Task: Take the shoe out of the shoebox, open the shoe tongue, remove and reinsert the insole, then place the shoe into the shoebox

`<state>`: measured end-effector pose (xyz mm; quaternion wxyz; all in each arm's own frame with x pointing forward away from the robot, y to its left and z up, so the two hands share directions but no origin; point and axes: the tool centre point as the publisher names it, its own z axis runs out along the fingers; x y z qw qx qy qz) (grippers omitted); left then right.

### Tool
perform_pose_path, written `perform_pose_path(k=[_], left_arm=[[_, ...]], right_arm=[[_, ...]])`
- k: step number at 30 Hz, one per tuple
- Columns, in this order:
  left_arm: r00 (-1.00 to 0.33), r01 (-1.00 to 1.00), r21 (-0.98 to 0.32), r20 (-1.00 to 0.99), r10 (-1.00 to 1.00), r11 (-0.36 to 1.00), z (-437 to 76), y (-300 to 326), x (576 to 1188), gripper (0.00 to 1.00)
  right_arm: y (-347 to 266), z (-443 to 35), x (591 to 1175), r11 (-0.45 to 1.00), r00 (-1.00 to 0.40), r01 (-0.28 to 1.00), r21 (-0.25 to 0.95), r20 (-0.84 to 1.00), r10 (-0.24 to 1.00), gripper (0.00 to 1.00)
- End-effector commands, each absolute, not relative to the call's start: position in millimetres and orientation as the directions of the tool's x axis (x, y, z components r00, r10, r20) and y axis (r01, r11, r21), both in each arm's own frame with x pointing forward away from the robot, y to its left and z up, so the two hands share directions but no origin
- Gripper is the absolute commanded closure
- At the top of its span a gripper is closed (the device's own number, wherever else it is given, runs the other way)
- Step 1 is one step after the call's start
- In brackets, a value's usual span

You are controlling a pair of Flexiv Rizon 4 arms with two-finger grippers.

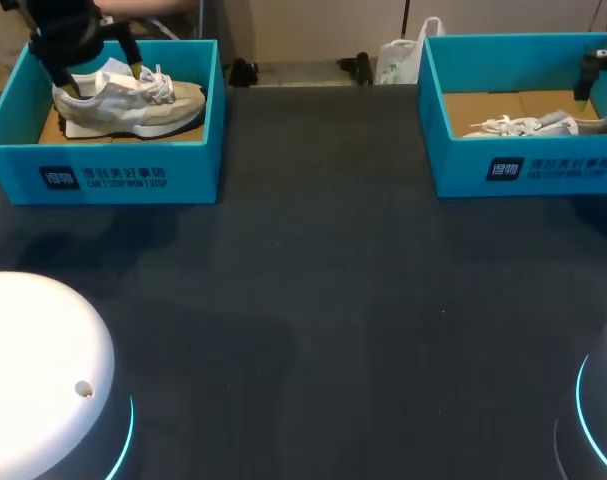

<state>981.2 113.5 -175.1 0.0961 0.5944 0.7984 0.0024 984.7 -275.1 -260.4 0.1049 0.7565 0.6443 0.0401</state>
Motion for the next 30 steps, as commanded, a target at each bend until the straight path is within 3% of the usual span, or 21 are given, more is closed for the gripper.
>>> perform_pose_path(k=[1, 6, 15, 21, 30], left_arm=[[-0.275, 0.949, 0.119, -0.148, 0.950, 0.293, -174.9, 113.5, 981.3, 0.00], [-0.267, 0.955, 0.092, -0.159, 0.951, 0.283, -176.4, 116.9, 984.2, 0.00], [-0.122, 0.979, 0.136, -0.193, 0.974, 0.149, -183.8, 140.6, 1010.4, 0.00], [-0.127, 0.979, 0.140, -0.163, 0.978, 0.150, -196.5, 162.2, 1037.3, 0.00], [0.043, 0.979, 0.205, -0.123, 0.991, -0.017, -205.6, 197.3, 1061.5, 0.00]], right_arm=[[-275.0, -260.6, 984.6, -0.148, 0.167, 0.966, 0.211, -0.075, 0.983, 0.00], [-275.0, -260.6, 984.6, -0.148, 0.167, 0.966, 0.211, -0.075, 0.983, 0.00], [-275.0, -260.6, 984.6, -0.148, 0.167, 0.966, 0.211, -0.075, 0.983, 0.00], [-275.0, -260.6, 984.6, -0.148, 0.167, 0.966, 0.211, -0.075, 0.983, 0.00], [-275.0, -260.6, 984.6, -0.148, 0.167, 0.966, 0.211, -0.075, 0.983, 0.00]])
